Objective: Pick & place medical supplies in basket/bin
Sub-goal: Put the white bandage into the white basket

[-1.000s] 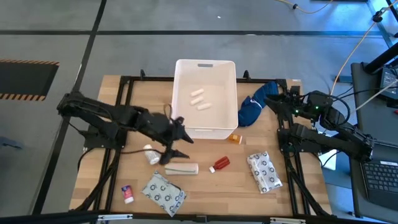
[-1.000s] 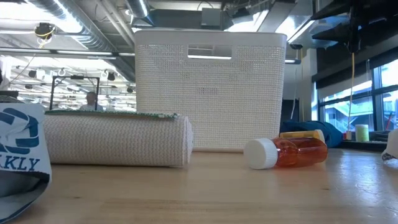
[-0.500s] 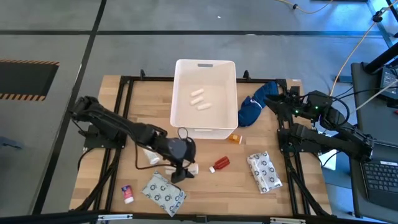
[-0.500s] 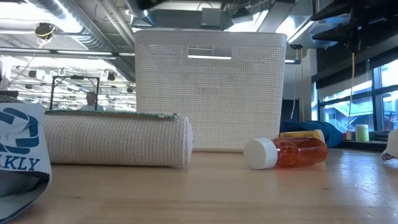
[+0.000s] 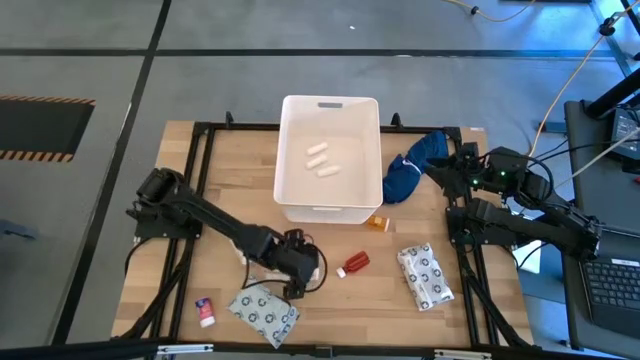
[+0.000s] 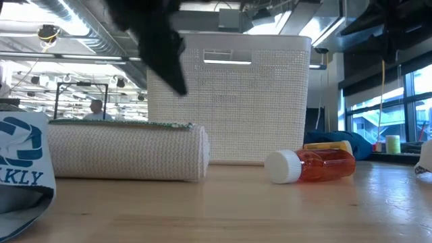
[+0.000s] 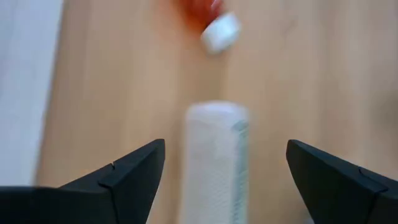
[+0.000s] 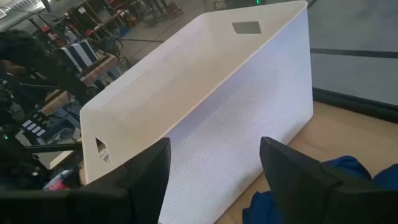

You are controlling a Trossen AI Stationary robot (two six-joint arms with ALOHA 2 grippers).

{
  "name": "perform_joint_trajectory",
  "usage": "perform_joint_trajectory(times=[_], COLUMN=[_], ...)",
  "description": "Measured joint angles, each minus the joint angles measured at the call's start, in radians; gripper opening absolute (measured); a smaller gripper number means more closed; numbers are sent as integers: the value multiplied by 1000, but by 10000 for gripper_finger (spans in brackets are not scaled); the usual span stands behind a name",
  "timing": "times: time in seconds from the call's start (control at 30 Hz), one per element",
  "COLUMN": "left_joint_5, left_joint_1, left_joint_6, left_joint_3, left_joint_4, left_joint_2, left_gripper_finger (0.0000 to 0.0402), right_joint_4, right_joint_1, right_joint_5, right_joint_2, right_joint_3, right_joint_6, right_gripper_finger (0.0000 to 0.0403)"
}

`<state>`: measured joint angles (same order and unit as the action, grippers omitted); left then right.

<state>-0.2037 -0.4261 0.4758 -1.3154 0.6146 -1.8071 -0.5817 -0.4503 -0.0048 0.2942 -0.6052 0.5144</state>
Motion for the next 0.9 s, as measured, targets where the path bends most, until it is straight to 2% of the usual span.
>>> perform_joint_trajectory(times=[0.07, 0.2, 0.47, 0.6, 0.77, 0.9], left_joint_5=[-23, 4, 27, 75, 121, 248], left_joint_1=[-9, -23, -40, -36, -32, -20], left_joint_6=[28, 96, 134, 142, 146, 129], left_joint_3=[0, 0, 0, 0, 0, 0], left_joint_4=[36, 38, 77, 115, 157, 176], left_joint_2=[-29, -83, -163, -169, -168, -139], left_gripper_finger=[327, 326, 314, 268, 175, 109], right_joint_4=[-2, -4, -9, -9, -9, -8], right_joint_1=[0, 0, 0, 0, 0, 0], right_joint_5=[0, 0, 0, 0, 0, 0], right_joint_2=[0, 0, 0, 0, 0, 0], right_joint_3=[0, 0, 0, 0, 0, 0], right_joint_6=[0, -1, -27, -28, -29, -30], right_gripper_finger=[248, 248, 248, 248, 248, 248])
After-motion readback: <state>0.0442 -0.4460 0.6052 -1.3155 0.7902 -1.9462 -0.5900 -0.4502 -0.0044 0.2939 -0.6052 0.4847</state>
